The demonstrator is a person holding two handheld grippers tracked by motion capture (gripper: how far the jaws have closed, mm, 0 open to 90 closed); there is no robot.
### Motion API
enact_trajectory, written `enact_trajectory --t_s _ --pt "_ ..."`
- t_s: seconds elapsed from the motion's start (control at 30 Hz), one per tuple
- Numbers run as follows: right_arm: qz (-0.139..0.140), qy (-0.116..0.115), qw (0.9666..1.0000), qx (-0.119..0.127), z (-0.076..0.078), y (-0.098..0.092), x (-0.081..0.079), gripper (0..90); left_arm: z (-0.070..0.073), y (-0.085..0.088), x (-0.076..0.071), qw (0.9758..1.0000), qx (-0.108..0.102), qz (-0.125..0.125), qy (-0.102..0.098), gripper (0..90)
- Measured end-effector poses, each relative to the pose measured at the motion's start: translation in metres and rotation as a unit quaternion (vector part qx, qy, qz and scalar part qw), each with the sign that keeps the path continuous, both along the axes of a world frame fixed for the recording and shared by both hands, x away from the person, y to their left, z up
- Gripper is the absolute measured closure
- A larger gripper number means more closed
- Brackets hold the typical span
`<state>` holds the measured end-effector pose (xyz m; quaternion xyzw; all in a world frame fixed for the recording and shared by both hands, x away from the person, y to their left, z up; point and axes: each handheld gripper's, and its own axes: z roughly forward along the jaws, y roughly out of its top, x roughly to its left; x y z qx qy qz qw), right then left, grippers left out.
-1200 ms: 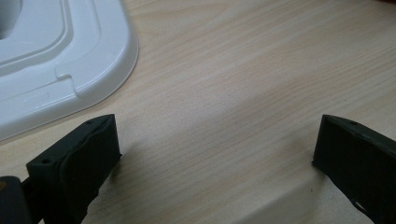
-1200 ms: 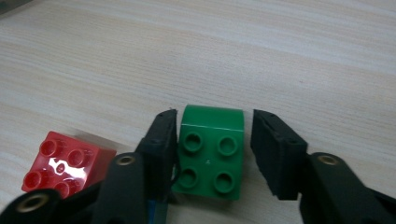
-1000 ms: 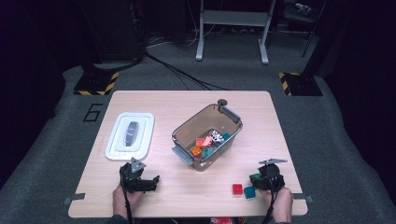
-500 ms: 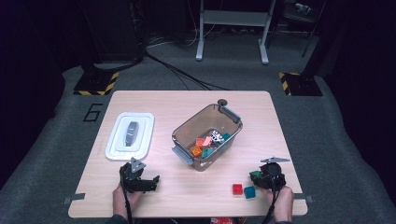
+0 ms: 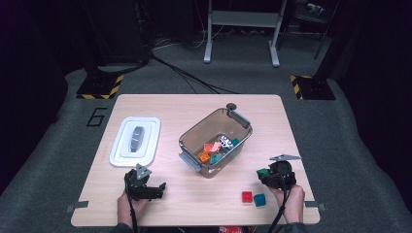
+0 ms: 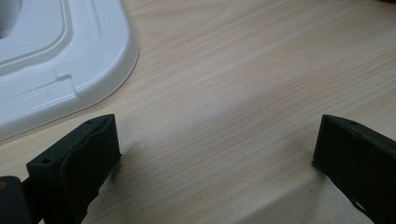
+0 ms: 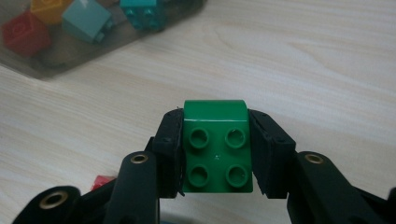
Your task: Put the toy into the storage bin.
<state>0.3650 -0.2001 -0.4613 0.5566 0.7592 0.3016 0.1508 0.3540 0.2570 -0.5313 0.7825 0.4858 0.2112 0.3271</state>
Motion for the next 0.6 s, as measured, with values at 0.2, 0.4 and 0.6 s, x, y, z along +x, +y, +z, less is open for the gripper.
enact_trajectory --t_s 0.2,0.4,0.6 --pt "0.005 -0.011 0.9999 0.0 0.014 0.006 0.005 58.5 0.0 0.0 0.0 1.0 0.0 0.001 0.0 0.4" --pt "0.017 -0.028 0.9995 -0.003 0.028 0.012 0.012 58.5 0.0 0.0 0.0 1.0 -0.002 0.002 -0.001 0.4" --pt "0.031 -0.039 0.9987 -0.006 0.042 0.02 0.018 58.5 0.0 0.0 0.0 1.0 0.0 0.0 0.0 0.4"
